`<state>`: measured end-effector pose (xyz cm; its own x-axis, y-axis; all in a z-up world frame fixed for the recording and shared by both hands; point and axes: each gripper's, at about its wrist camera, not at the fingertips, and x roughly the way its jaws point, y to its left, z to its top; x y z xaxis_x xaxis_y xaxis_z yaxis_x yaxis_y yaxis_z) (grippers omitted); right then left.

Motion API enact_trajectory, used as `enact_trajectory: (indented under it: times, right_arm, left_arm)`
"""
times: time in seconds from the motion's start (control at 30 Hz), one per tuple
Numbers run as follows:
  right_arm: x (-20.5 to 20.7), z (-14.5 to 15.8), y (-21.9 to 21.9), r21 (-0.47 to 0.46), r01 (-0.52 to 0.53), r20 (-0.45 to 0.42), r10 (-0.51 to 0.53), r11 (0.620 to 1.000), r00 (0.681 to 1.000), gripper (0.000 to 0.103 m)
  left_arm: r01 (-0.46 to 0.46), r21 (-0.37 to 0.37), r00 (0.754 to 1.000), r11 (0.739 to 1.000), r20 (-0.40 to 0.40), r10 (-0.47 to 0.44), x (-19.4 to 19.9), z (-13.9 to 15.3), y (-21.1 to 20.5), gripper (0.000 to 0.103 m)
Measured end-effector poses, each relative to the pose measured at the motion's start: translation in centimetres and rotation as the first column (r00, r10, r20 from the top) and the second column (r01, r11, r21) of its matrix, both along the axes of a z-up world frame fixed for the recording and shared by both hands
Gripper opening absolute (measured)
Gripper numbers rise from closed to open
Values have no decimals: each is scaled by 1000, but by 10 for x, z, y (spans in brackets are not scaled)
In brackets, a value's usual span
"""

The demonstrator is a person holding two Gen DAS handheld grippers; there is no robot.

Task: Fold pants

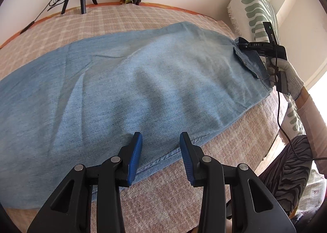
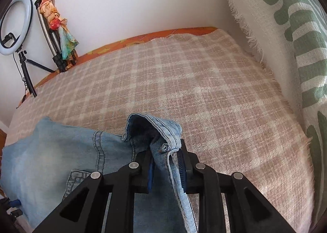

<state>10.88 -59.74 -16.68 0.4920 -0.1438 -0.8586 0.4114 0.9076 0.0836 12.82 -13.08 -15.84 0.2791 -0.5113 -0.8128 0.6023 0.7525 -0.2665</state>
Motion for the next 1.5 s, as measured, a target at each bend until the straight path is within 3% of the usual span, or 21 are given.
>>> enact_trajectory:
  times: [0.07,0.23,0.4,0.5,0.67,1.0,1.1,1.2,1.33,1.4,1.5]
  right_arm:
    - [-3,9,3,-67,16,4,-16,998,1000,50]
    - [-6,44,20,-136,26,76,-16,990,997,59]
    - [7,75,55,-53,-42,191,51,998,980,63]
    - [23,85,87,-35,-112,228,117,993,967,63]
    - [51,95,145,-43,-237,251,240,971,938,63]
    - [94,100,232,86,-421,298,380,903,876,66]
    - [105,99,259,112,-468,303,418,877,856,67]
    - [114,95,290,117,-518,296,468,847,833,68]
    - [123,88,331,94,-584,265,545,806,795,68]
    - [128,84,348,99,-609,255,572,787,780,68]
    - [128,77,370,105,-645,234,612,757,756,68]
  left_arm:
    - [-19,-5,1000,1000,11,19,-1,4,8,36]
    - [-76,-35,996,996,47,78,0,18,33,36]
    - [-184,-58,979,981,80,188,12,27,71,37]
    - [-281,-102,956,954,53,287,21,29,104,48]
    - [-439,-137,893,888,44,448,31,35,166,49]
    - [-689,-180,718,702,-39,695,24,28,292,50]
    - [-749,-237,655,618,-126,745,18,23,330,50]
    - [-814,-239,573,530,-174,801,13,18,364,50]
    - [-866,-184,495,465,-177,851,12,19,396,50]
    - [-885,-185,460,428,-195,866,10,16,414,56]
    - [-920,-211,380,329,-283,881,7,5,441,57]
